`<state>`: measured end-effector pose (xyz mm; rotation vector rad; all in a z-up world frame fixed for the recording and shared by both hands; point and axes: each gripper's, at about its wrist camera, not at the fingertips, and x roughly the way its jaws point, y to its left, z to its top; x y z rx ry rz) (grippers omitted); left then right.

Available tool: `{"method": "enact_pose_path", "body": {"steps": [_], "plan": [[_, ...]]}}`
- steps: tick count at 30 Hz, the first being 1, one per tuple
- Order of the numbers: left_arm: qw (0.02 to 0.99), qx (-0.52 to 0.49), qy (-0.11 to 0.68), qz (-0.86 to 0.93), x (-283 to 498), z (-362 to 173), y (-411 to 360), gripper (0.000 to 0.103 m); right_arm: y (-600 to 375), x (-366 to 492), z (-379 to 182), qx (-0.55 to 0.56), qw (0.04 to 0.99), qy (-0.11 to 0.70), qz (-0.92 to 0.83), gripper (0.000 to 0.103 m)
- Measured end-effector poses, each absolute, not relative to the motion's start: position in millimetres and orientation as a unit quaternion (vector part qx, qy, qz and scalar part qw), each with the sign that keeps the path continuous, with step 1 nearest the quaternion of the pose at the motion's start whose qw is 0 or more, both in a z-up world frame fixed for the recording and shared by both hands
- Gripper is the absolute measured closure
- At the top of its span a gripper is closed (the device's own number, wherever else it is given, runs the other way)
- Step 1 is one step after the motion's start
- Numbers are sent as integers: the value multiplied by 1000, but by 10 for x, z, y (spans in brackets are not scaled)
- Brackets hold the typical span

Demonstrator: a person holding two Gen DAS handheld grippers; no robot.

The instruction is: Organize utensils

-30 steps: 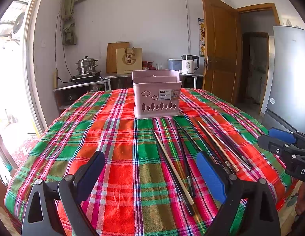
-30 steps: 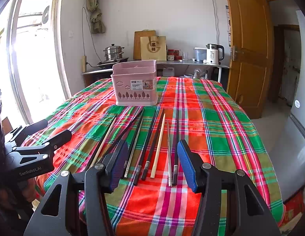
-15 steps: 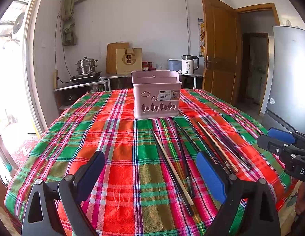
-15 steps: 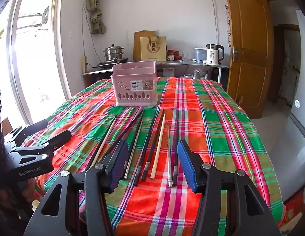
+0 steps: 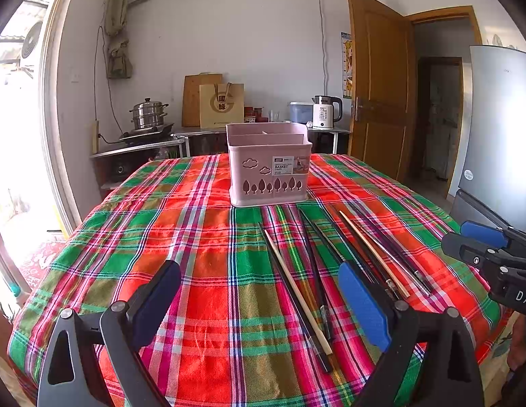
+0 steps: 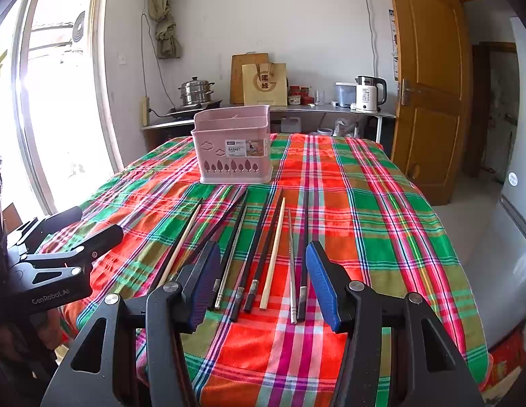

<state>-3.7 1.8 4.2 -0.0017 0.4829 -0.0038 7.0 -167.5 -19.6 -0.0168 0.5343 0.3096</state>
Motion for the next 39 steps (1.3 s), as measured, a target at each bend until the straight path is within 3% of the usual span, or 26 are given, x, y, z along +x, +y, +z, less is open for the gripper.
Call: {"method": "enact_pose_path", "body": {"steps": [29,39], "plan": [[970,-3,243,-2,-32,55,-10,8,-1666,71,-188,-8,953,262,152,49],[960,0,279,1,267,-45,85,8,-1631,208,-234,-13,950,271,156,49]]}}
